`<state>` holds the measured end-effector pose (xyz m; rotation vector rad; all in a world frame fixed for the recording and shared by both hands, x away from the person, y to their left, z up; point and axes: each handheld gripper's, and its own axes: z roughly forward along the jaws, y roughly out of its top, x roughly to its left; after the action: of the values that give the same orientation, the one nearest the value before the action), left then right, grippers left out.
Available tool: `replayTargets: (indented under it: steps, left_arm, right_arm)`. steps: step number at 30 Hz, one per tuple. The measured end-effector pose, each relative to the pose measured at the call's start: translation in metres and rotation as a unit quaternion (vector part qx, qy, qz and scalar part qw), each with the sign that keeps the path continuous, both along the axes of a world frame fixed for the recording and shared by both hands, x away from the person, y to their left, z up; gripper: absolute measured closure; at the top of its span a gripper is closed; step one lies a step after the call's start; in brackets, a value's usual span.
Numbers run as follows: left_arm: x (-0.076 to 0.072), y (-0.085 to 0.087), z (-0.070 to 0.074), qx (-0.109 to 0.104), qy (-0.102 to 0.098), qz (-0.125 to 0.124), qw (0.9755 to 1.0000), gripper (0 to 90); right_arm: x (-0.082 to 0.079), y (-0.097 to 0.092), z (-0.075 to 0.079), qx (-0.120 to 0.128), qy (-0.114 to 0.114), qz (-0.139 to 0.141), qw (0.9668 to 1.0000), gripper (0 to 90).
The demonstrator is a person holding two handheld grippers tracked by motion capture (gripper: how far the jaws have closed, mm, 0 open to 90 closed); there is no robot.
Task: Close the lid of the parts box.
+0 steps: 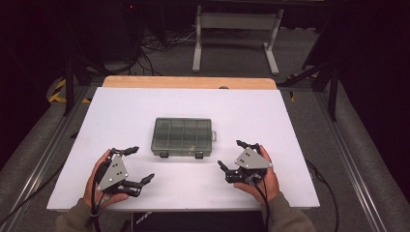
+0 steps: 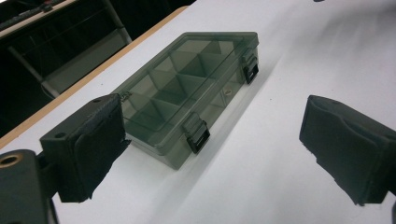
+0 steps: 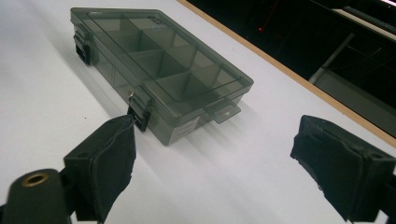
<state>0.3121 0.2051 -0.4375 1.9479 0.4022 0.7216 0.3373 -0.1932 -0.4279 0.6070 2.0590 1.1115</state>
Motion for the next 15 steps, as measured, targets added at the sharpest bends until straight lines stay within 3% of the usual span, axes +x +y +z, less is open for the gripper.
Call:
replayTargets:
  steps: [15]
  left_arm:
    - [-0.004, 0.013, -0.006, 0.002, 0.005, 0.015, 0.9999, 7.7]
  right_arm:
    - [-0.003, -0.011, -0.005, -0.003, 0.004, -0.015, 0.9999, 12.1]
